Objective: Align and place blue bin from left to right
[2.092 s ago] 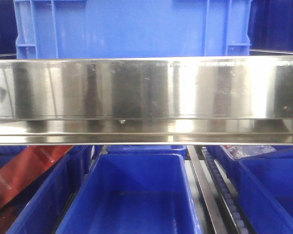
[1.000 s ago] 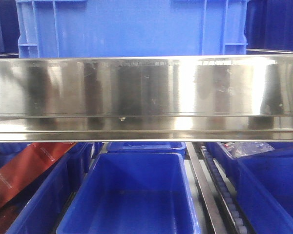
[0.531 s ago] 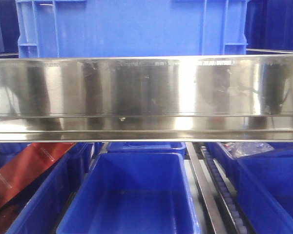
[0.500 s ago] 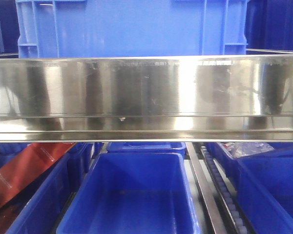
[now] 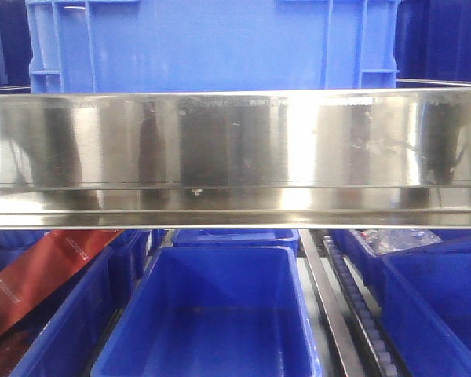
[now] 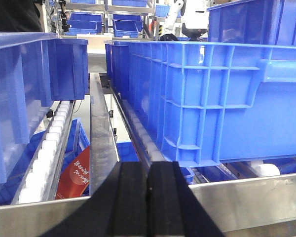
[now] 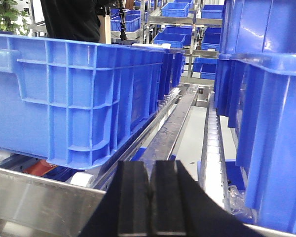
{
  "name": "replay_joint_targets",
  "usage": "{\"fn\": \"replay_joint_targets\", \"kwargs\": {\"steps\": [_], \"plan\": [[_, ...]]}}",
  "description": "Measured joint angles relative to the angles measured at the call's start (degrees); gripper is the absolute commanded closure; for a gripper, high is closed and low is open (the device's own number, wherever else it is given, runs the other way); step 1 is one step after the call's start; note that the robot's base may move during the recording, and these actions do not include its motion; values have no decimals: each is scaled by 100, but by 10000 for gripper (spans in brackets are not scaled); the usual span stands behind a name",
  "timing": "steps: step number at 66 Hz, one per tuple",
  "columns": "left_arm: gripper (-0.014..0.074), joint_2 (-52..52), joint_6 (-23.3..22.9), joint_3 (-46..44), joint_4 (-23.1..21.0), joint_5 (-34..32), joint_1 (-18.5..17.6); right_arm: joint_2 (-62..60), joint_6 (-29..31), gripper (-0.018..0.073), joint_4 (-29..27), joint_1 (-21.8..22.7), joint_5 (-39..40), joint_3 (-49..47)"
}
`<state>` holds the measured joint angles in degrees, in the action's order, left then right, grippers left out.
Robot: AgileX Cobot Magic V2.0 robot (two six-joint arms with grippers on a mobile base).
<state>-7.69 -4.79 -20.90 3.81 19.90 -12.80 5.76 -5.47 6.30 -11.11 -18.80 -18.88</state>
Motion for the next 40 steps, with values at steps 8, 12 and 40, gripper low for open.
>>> {"fn": "replay_joint_targets", "kwargs": {"steps": [8, 12, 40], "plan": [[707, 136, 311, 67, -163, -57, 451, 0, 0, 628, 0, 0, 0, 0], [707, 318, 403, 240, -381, -178, 782, 0, 10, 628, 0, 0, 0, 0], [707, 729, 479, 2085, -587, -1694, 1649, -13, 10, 628, 0, 0, 10, 0]]}}
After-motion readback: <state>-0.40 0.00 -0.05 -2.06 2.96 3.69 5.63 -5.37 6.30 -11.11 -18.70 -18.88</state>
